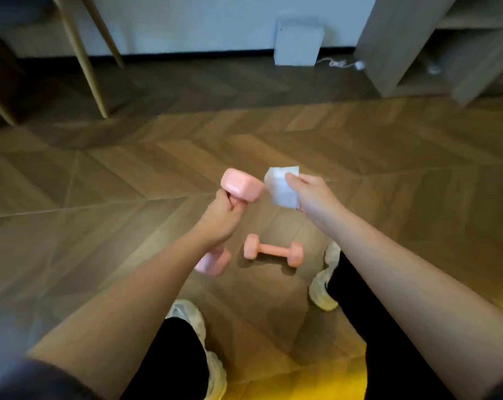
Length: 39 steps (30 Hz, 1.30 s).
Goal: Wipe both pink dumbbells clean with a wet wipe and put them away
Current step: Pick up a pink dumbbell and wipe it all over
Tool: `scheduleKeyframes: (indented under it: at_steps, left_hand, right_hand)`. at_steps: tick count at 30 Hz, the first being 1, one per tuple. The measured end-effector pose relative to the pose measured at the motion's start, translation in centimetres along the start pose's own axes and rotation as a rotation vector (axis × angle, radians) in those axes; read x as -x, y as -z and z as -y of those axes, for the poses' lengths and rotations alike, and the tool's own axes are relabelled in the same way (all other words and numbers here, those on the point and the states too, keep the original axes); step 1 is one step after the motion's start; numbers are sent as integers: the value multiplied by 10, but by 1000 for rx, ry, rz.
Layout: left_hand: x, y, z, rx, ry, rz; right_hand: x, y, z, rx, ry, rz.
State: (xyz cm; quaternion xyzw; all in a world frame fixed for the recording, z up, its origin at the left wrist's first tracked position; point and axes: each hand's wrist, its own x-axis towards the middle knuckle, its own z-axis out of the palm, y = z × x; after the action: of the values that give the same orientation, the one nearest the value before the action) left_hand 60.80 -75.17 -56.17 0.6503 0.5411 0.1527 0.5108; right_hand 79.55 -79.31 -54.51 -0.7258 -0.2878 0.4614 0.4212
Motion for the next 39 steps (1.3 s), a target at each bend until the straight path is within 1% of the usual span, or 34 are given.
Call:
scheduleKeyframes:
  at_steps: [2, 4, 7, 9, 12, 16, 18, 20, 24, 28, 33, 36, 39]
  left_hand:
    - [25, 12, -35, -60, -88, 15]
    - [52, 16, -55, -99, -145, 49]
    - [78, 11, -62, -139, -185, 73]
    - [82, 7, -59, -135, -183, 46]
    - [76, 5, -54, -108, -174, 18]
    - [72, 13, -54, -183, -281, -17]
    - [71, 14, -51, -220, -317, -19]
    - [69, 13, -47, -208, -311, -24]
    - [67, 14, -41, -159, -267, -5]
    - [65, 13, -42, -194, -282, 15]
    - [62, 17, -47, -41, -222, -45]
    - [59, 21, -49, -69, -234, -66]
    - [56, 27, -49, -121, -267, -73]
  right_hand:
    - [22, 7, 25, -61, 76, -38]
    - [41, 11, 41, -121, 105, -63]
    - [61, 13, 44, -190, 145, -23]
    - [69, 14, 39, -152, 177, 11]
    - [69, 21, 33, -91, 296, 45]
    - [67, 29, 36, -19, 344, 63]
    - [70, 27, 34, -33, 357, 104]
    - [75, 23, 32, -66, 381, 135]
    - [73, 16, 35, -7, 361, 91]
    - [71, 3, 47, 0, 384, 94]
    - [73, -6, 62, -60, 423, 103]
    - [68, -10, 68, -38, 382, 46]
    - [65, -11, 65, -92, 345, 28]
